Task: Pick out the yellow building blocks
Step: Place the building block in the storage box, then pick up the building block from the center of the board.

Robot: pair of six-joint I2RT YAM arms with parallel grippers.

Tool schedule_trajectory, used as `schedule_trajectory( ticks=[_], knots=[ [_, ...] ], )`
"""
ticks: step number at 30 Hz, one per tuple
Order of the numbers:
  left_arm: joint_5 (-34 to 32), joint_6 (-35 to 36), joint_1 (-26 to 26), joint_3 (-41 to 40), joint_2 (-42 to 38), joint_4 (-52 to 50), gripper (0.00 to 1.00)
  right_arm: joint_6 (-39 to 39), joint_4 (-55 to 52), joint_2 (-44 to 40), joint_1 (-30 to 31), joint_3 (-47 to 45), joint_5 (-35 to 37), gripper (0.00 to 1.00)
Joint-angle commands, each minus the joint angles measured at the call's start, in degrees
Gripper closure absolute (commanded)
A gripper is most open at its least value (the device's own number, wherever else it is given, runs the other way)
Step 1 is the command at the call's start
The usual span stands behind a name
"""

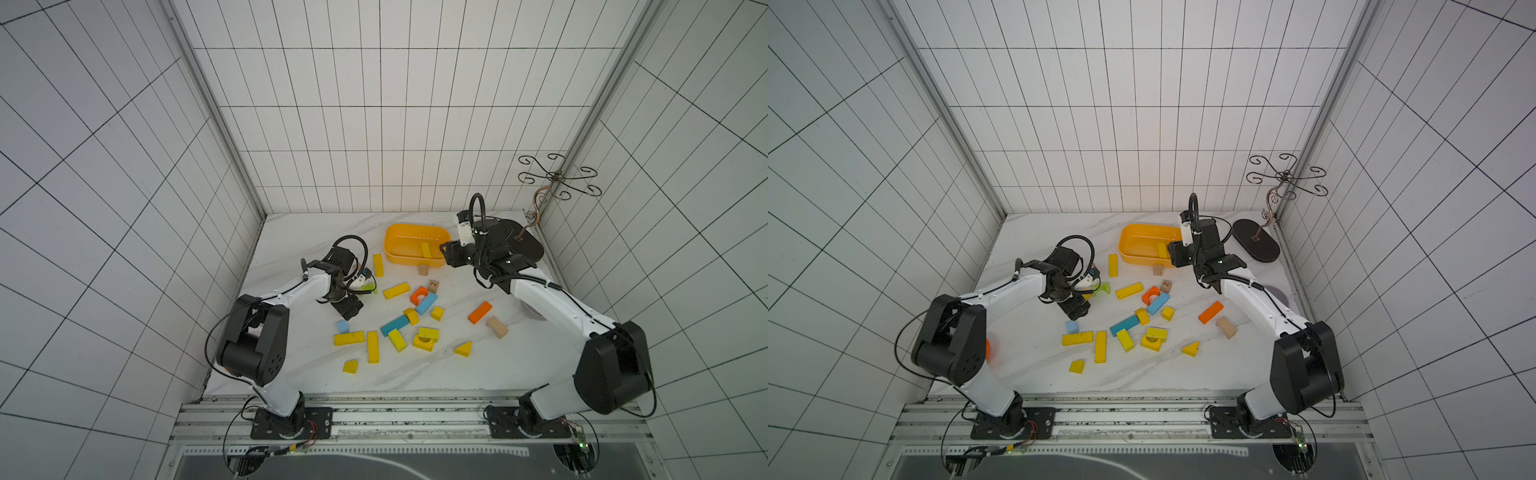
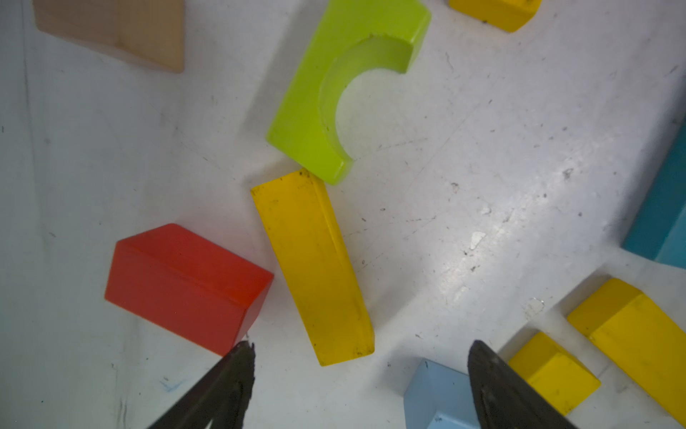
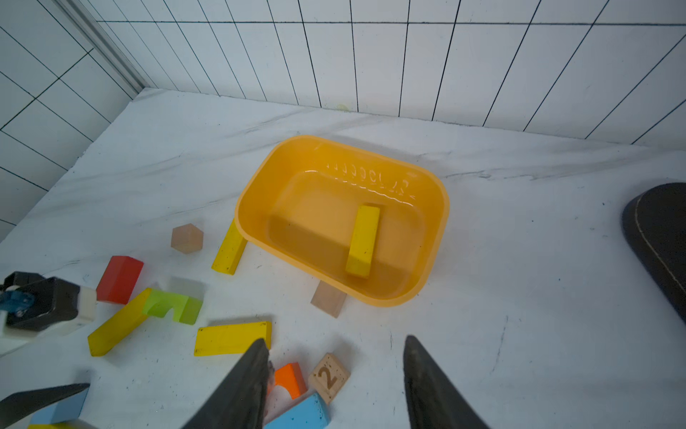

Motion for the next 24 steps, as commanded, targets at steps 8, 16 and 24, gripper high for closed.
schedule_trajectory(
  ticks=[8,16,24],
  knots=[
    [-0.6,-0.1,0.0,4.2,7.0,2.1,0.21,0.9,-1.6,-12.0,1.1,-10.5,-1.2,0.43],
    [-0.2,-0.8,0.0,7.2,10.7,1.4,0.41,-0.4,-3.3,-13.7,1.1,-12.0,-0.4,0.43],
    [-0.4,-0.4,0.0,6.7,12.2,0.2,0.63,-0.6,-3.3,-13.7,1.1,-12.5,-0.4,0.43]
  ],
)
